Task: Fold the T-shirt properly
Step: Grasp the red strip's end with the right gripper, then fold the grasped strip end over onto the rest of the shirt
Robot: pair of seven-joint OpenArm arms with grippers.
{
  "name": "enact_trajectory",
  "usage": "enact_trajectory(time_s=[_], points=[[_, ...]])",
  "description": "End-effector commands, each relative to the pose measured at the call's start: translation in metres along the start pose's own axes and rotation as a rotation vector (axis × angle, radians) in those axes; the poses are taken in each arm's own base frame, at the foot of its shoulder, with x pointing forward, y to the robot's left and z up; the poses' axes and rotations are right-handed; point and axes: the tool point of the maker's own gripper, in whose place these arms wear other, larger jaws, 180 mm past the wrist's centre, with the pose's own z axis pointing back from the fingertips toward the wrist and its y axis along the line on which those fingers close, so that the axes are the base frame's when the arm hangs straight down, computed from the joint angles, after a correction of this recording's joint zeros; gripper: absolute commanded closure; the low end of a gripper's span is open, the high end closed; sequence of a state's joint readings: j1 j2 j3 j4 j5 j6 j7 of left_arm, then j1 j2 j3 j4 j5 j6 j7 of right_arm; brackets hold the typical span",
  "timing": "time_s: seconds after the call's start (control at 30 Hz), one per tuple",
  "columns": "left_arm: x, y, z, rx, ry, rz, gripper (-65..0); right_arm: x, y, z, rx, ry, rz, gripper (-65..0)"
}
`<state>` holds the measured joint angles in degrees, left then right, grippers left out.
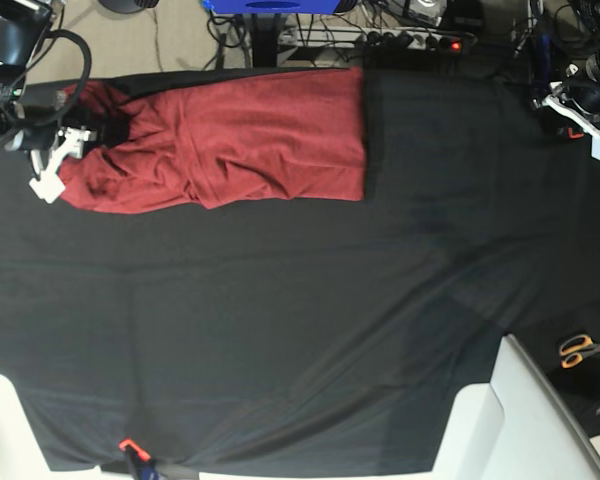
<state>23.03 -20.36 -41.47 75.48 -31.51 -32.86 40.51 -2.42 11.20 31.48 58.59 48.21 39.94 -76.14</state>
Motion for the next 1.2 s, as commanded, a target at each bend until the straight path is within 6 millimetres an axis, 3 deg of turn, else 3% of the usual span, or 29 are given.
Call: enact_trajectory(time_s=[0.0, 0.37, 0.53, 0.6, 0.8, 1.03, 1.17], points=[[0.015, 0.006, 0.006, 0.009, -0.039, -0.019, 0.0, 0.006, 0.0, 0.001, -0.004, 0.0, 0.008, -23.0], [0.015, 0.006, 0.006, 0.009, -0.037, -0.019, 0.0, 0.005, 0.0, -0.003, 0.02, 0.0, -0.022, -22.1], [0.015, 0.006, 0.006, 0.009, -0.037, -0.019, 0.0, 0.005, 0.0, -0.003, 0.02, -0.001, -0.023, -4.4], [0.015, 0.006, 0.006, 0.009, -0.037, -0.019, 0.0, 0.005, 0.0, -0.003, 0.021, -0.002, -0.023, -0.9], [0.014, 0.006, 0.006, 0.009, -0.037, -0.018, 0.0, 0.014, 0.003, 0.0, 0.015, -0.017, 0.004, -0.5], [0.014, 0.006, 0.006, 0.009, -0.037, -0.018, 0.0, 0.034, 0.019, 0.026, -0.07, -0.1, 0.162, -0.3], [0.014, 0.006, 0.006, 0.009, -0.037, -0.018, 0.0, 0.044, 0.032, 0.04, -0.113, -0.153, 0.139, -0.3]])
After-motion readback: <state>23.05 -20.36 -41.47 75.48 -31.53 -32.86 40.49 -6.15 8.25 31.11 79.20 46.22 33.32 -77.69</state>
